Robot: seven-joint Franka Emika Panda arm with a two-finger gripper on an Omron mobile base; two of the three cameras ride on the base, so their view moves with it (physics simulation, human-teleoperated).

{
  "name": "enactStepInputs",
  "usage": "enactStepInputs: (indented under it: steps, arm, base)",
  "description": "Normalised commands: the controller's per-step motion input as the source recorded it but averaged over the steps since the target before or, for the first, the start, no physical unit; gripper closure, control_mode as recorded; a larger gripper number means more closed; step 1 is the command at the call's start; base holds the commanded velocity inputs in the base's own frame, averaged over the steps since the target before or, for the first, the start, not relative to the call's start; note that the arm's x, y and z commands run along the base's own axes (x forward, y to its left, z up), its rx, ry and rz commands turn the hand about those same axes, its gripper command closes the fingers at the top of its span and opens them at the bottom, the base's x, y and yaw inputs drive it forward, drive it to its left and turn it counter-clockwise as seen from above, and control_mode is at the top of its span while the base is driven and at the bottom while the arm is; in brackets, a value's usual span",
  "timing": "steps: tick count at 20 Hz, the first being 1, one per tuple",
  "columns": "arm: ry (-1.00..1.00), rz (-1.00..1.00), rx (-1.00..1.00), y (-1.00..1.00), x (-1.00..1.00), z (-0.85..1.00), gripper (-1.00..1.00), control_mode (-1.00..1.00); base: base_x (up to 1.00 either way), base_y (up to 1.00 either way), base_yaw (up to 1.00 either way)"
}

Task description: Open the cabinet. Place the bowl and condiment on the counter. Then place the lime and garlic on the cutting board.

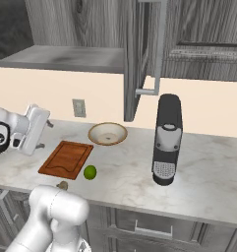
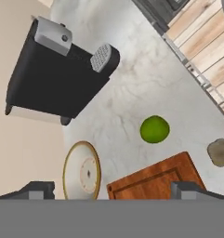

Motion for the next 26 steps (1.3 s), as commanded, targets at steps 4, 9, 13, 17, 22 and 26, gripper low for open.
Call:
enactStepInputs:
  steps: [4, 9, 13, 17, 22, 26]
  arm:
    - [0.0, -0.22, 0.29, 0.08, 0.0, 0.0, -1.0, -1.0]
    - [-0.1, -0.35, 0.2, 0.2, 0.0, -0.01, -1.0, -1.0]
    - [-0.14, -0.45, 0.13, 0.15, 0.0, 0.0, -1.0, -1.0]
    - [-0.13, -0.43, 0.16, 0.04, 0.0, 0.0, -1.0, -1.0]
    - [-0.24, -0.41, 0.17, 0.01, 0.0, 0.0, -1.0, -1.0]
    - [-0.38, -0.38, 0.18, 0.04, 0.0, -0.1, -1.0, -1.0]
  base:
    - [0.0, 0.0, 0.0]
    - [0.0, 0.0, 0.0]
    - [0.0, 0.0, 0.0]
    - [0.0, 0.0, 0.0]
    - [0.0, 0.0, 0.0]
    - [0.0, 0.0, 0.0]
